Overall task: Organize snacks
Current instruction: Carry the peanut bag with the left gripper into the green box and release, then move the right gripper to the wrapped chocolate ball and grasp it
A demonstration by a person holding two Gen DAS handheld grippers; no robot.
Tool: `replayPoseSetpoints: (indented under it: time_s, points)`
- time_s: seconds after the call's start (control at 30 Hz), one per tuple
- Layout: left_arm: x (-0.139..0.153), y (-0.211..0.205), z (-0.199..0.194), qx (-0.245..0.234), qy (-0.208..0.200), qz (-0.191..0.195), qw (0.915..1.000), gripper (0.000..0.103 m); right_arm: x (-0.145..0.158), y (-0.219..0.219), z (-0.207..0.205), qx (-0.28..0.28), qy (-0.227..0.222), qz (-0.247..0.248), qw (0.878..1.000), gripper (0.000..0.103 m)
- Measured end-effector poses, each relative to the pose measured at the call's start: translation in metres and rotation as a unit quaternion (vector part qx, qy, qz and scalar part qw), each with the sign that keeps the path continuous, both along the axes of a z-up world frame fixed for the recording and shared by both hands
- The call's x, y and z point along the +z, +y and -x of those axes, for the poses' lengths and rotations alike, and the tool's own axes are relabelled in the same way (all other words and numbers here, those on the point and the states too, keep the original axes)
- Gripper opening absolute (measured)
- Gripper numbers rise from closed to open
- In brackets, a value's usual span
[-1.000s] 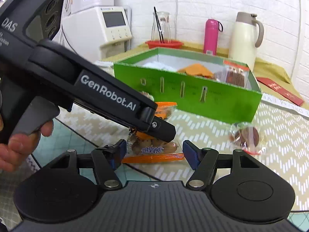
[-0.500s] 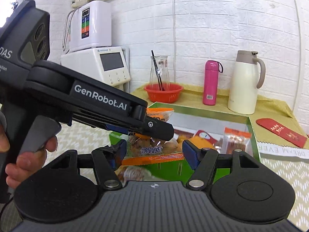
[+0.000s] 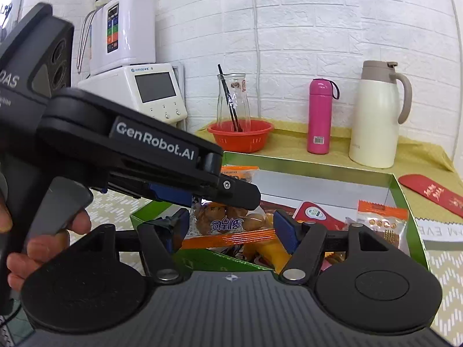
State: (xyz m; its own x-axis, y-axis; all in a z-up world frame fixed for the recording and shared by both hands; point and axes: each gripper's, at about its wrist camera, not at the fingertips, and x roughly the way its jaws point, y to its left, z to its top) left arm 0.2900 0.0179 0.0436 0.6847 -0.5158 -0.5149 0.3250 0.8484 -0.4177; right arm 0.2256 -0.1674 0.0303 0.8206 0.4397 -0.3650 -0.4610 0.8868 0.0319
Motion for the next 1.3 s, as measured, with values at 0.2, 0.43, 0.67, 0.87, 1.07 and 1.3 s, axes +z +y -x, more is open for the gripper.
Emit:
replayPoseSetpoints:
  time_s: [0.2, 0.43, 0.67, 0.87, 1.07, 1.3]
  points:
    - [-0.003, 0.005, 0.005, 0.046, -0.007, -0.022, 0.9987, 0.094, -0.002, -0.002, 0.013, 0.006, -0.039, 0.016, 0.999, 0.103]
    - [0.004, 0.009, 0.017, 0.071, -0.034, -0.047, 0.9958, 0.095, -0.002, -0.001, 0.021, -0.003, -0.049, 0.041, 0.998, 0.103]
    - [0.011, 0.006, 0.032, 0.079, -0.039, -0.076, 0.9933, 0.095, 0.007, -0.002, 0.034, 0.000, -0.055, 0.042, 0.998, 0.103]
    - [0.017, 0.002, 0.052, 0.069, -0.041, -0.082, 0.9934, 0.095, 0.014, -0.007, 0.050, 0.002, -0.062, 0.043, 0.997, 0.103]
    - [0.023, -0.008, 0.083, 0.049, -0.051, -0.100, 0.9925, 0.095, 0.019, -0.013, 0.072, 0.008, -0.065, 0.057, 0.996, 0.103]
    - [0.012, -0.009, 0.130, 0.018, -0.039, -0.126, 0.9911, 0.095, 0.004, -0.045, 0.100, 0.015, 0.033, 0.061, 0.997, 0.103]
